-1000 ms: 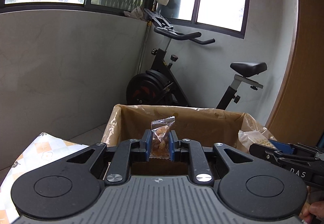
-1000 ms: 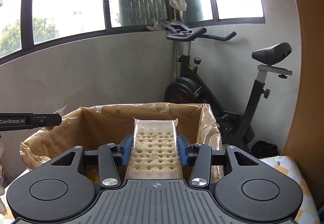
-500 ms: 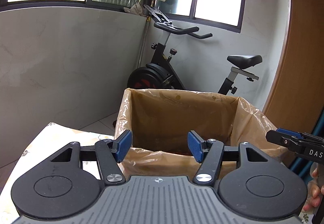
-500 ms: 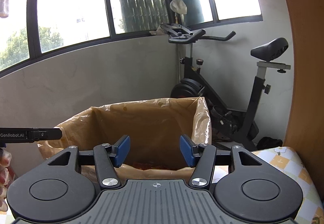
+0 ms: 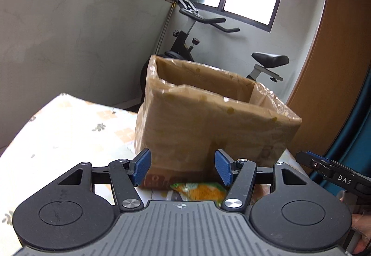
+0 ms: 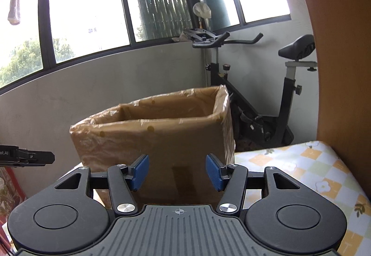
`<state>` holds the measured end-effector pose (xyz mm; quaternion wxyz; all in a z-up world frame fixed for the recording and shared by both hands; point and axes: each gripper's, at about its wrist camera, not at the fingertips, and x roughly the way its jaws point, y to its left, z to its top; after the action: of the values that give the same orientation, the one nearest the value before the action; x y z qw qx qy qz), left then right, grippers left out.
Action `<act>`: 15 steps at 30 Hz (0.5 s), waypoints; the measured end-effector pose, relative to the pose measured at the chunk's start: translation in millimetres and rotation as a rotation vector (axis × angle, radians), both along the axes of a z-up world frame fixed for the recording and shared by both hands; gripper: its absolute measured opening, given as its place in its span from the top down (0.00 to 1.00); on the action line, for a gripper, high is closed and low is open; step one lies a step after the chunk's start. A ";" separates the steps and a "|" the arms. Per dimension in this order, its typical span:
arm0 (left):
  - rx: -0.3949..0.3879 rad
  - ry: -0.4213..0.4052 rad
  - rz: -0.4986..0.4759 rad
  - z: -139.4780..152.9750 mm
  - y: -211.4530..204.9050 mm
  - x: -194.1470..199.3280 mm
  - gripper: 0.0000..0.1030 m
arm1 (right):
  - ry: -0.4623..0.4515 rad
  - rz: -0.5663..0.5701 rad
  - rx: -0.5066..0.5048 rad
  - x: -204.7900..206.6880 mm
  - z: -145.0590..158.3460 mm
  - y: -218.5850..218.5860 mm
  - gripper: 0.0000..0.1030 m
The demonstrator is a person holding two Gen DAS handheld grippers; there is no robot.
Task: Organize snacks
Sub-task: 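Lower both tools back toward the snack pile beside the box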
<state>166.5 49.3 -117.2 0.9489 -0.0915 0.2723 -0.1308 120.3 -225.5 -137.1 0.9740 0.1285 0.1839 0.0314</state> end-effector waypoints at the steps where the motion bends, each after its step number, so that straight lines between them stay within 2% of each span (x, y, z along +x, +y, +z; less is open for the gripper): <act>1: -0.008 0.021 -0.002 -8.5 -0.6 -3.8 0.38 | 0.016 0.001 0.008 -4.1 -7.1 2.6 0.50; 5: -0.022 0.101 0.001 -38.8 -3.4 -16.6 0.38 | 0.095 0.016 0.024 -17.9 -36.7 19.2 0.50; 8: -0.060 0.150 -0.024 -56.3 -6.2 -25.2 0.38 | 0.155 0.043 0.024 -24.2 -54.3 31.5 0.50; 15: -0.102 0.220 -0.054 -84.2 -15.3 -37.9 0.35 | 0.282 0.117 -0.024 -30.4 -83.7 57.7 0.51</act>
<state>128.6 34.0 -201.4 0.9035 -0.1459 0.3703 -0.1589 89.9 -167.8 -220.8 0.9365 0.1091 0.3264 0.0678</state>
